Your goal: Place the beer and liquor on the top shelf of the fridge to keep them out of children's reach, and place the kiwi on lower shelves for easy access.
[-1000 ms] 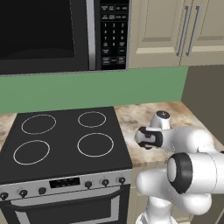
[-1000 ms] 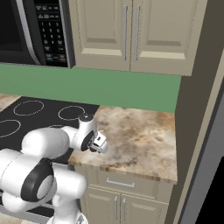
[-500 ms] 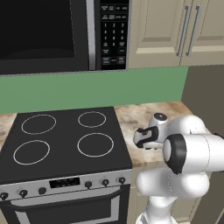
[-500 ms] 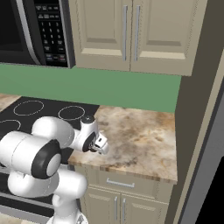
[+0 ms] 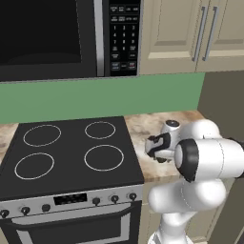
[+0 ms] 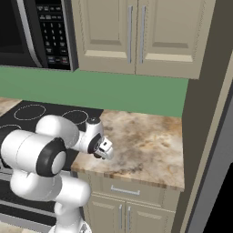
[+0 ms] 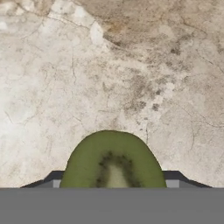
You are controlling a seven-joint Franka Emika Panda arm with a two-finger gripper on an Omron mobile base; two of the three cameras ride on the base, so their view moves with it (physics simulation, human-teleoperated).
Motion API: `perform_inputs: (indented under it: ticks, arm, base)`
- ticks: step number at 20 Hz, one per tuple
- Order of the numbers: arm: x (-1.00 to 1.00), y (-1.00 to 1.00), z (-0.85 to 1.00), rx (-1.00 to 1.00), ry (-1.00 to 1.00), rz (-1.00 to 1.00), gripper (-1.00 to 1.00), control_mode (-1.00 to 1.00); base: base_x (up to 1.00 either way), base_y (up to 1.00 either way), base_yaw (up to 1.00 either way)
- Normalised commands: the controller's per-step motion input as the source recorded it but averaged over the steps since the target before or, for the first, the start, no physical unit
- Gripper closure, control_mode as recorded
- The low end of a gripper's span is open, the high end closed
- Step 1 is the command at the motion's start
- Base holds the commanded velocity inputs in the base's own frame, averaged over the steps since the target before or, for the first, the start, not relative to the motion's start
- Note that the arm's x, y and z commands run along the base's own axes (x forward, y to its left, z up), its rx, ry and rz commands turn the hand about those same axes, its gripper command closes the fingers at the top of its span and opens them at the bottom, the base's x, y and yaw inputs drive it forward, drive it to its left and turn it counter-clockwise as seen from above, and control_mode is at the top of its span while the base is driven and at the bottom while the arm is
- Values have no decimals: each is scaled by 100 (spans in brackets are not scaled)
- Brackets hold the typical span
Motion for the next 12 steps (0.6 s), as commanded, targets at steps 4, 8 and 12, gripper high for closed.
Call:
perform_inputs:
  ticks: [4,8,12]
  arm:
    - [0,0,-11,0,4,0,100,-100]
    - [-41,0,6,0,-4,0,100,-100]
    - [-74,0,40,0,-12,2,100,-100]
  base:
    - [0,0,0]
    - [0,0,0]
    - [0,0,0]
